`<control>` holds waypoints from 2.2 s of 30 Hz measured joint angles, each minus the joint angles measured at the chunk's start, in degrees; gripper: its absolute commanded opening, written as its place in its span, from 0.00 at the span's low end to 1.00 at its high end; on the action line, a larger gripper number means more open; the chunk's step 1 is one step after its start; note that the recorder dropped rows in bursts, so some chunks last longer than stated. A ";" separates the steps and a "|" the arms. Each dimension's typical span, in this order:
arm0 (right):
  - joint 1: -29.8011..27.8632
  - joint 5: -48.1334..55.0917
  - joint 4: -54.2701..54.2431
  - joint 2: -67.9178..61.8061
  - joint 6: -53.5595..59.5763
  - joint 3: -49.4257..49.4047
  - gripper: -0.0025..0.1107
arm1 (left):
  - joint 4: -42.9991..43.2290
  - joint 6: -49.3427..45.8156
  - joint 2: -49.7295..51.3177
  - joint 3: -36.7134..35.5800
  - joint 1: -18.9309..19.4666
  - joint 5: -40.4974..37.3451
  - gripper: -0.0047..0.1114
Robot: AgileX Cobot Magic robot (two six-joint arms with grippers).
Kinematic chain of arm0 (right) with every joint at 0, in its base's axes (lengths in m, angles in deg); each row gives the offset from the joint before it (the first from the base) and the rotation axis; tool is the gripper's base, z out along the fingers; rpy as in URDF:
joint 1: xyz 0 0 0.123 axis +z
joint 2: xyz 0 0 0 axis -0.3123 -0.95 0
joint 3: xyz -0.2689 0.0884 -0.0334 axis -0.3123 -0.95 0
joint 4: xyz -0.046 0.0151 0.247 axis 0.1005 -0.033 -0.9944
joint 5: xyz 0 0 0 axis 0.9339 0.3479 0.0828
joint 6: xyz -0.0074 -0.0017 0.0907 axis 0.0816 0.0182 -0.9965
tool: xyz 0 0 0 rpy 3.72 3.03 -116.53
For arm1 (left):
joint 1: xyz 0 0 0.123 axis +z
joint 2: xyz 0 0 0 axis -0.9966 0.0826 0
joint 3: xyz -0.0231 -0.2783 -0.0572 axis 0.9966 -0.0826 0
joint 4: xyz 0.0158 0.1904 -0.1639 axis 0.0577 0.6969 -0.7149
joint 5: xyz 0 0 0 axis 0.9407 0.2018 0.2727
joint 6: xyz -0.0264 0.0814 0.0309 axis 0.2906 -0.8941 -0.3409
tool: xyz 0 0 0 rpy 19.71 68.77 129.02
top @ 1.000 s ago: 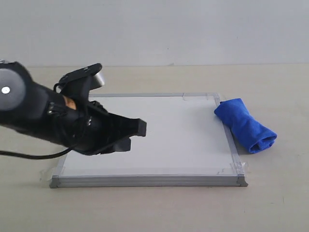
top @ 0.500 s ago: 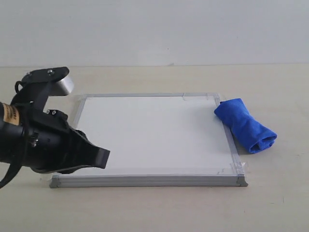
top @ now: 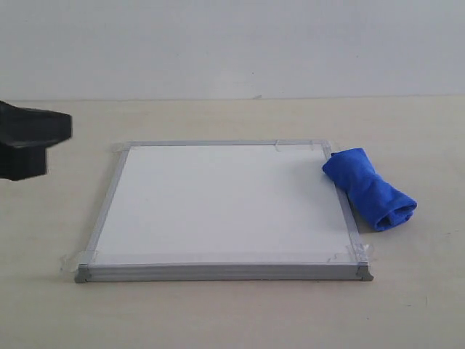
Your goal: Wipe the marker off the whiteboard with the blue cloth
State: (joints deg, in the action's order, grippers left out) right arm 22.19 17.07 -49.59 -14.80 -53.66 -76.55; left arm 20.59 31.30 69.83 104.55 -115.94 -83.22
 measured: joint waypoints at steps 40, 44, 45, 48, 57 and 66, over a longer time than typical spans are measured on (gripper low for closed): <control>0.00 0.00 0.00 0.00 0.00 0.00 0.03 | 0.20 1.99 -50.24 -34.41 31.08 -3.89 0.08; 0.00 0.00 0.00 0.00 0.00 0.00 0.03 | 0.20 1.99 -50.24 -34.41 31.89 -6.14 0.08; 0.00 0.00 0.00 0.00 0.00 0.00 0.03 | 0.20 1.99 -50.24 -34.41 31.89 -6.26 0.08; 0.00 0.00 0.00 0.00 0.00 0.00 0.03 | 0.20 1.99 -50.24 -34.41 31.92 -6.26 0.08; 0.00 0.00 0.00 0.00 0.00 0.00 0.03 | 0.20 1.99 -50.24 -34.41 31.92 -6.26 0.08; 0.00 0.00 0.00 0.00 0.00 0.00 0.03 | 0.20 1.99 -50.24 -34.41 31.92 -6.26 0.08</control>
State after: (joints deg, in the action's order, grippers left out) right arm 22.19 17.07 -49.59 -14.80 -53.66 -76.55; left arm 20.79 33.29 19.59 70.14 -84.02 -89.48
